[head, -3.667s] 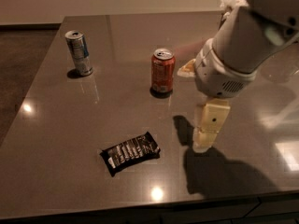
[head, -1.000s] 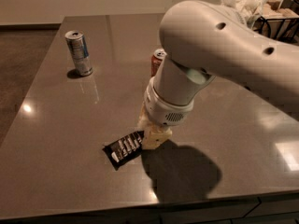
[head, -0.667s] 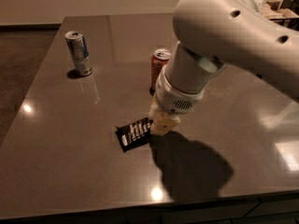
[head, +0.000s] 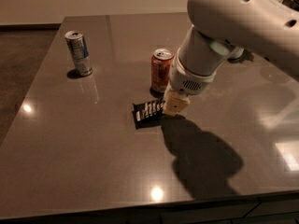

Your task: Move rxbar chocolate near coke can

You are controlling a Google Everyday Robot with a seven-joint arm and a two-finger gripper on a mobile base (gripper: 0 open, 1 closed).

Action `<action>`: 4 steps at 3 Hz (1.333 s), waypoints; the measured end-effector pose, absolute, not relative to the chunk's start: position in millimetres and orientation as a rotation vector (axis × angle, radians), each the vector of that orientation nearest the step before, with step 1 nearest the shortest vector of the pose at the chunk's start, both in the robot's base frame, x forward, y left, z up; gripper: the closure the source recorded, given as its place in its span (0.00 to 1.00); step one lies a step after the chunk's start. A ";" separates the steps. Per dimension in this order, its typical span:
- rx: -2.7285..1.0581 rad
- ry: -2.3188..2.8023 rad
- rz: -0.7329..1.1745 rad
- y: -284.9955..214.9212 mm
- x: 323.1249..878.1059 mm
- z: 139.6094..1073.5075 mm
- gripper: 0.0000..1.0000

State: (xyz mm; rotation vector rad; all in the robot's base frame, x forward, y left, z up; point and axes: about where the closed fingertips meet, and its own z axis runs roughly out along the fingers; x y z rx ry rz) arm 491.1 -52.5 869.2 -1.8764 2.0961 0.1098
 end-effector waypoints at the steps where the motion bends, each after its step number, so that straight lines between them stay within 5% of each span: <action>1: -1.816 2.151 0.082 -66.0 508.3 864.6 1.00; 4: -1.695 2.210 0.021 -89.5 525.8 861.1 0.37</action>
Offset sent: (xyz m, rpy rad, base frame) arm 0.0435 -0.0425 -0.0173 -0.0208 -0.0378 -0.1849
